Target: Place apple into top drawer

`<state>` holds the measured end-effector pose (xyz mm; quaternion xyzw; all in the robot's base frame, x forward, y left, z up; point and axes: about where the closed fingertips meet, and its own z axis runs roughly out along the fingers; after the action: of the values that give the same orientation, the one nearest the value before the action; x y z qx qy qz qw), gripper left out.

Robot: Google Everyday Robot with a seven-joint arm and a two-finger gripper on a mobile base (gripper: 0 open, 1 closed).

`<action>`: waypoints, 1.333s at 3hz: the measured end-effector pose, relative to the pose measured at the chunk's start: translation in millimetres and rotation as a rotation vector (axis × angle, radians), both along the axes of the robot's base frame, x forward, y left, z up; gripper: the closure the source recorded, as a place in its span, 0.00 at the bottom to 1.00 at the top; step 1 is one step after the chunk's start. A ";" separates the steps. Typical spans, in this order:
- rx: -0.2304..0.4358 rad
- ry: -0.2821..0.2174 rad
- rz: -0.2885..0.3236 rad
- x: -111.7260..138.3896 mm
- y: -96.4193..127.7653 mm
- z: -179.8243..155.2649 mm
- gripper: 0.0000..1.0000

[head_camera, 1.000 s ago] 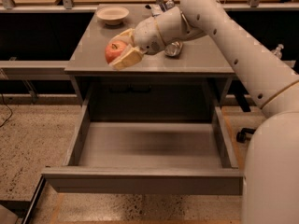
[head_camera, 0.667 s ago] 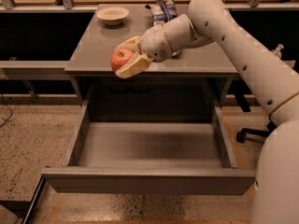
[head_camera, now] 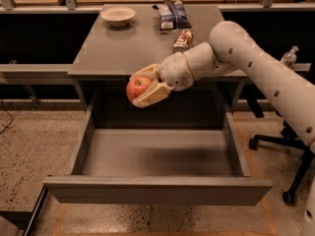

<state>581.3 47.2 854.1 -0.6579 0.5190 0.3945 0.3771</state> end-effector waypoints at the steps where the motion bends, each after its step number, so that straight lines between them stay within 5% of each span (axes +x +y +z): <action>1: 0.014 0.071 -0.036 -28.6 -12.2 -28.4 1.00; 2: 0.043 0.179 -0.101 -60.4 -25.6 -65.2 1.00; 4: 0.019 0.221 -0.085 -79.1 -24.2 -85.9 1.00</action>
Offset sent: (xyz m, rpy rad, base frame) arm -0.1149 -0.0517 -0.1386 0.0630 0.3672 -0.2042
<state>502.2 23.0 768.2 -0.5842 0.5812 0.4529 0.3404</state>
